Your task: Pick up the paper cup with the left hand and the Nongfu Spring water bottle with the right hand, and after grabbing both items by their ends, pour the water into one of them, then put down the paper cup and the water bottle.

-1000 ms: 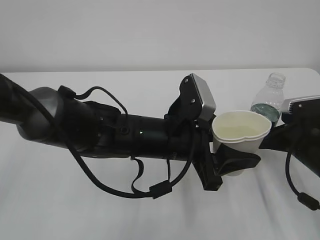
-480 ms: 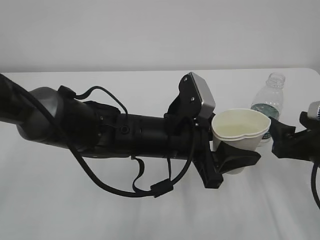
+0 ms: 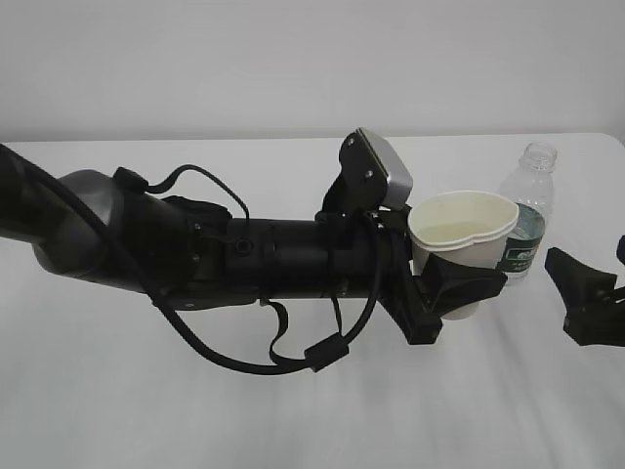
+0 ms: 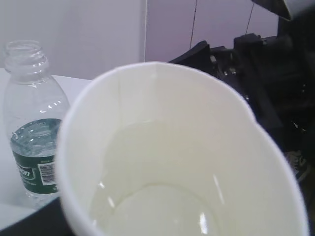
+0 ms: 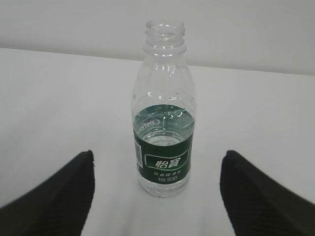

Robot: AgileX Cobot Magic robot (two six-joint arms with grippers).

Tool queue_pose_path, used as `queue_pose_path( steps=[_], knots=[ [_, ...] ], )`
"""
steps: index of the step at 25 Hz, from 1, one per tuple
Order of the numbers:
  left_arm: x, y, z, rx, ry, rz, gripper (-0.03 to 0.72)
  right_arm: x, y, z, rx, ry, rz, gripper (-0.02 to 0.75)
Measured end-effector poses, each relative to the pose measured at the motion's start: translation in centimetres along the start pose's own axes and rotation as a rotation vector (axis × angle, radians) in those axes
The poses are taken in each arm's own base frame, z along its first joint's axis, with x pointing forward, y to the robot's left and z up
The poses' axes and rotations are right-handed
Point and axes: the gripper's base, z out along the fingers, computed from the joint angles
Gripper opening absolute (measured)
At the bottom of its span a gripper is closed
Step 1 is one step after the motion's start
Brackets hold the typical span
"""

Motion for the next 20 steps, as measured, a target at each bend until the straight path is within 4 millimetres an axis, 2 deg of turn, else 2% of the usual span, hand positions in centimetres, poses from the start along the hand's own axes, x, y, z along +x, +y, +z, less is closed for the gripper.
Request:
queue_pose_path(
  steps=[11,20],
  knots=[
    [-0.2,0.4,-0.1,-0.032,-0.02,-0.03,0.41,-0.1,0.1,-0.1,-0.007,-0.005,-0.004,0.596],
    [0.0,2.7,-1.6,-0.084,-0.016,-0.026,0.41,-0.1,0.1,-0.1,-0.007,-0.005,-0.004,0.595]
  ],
)
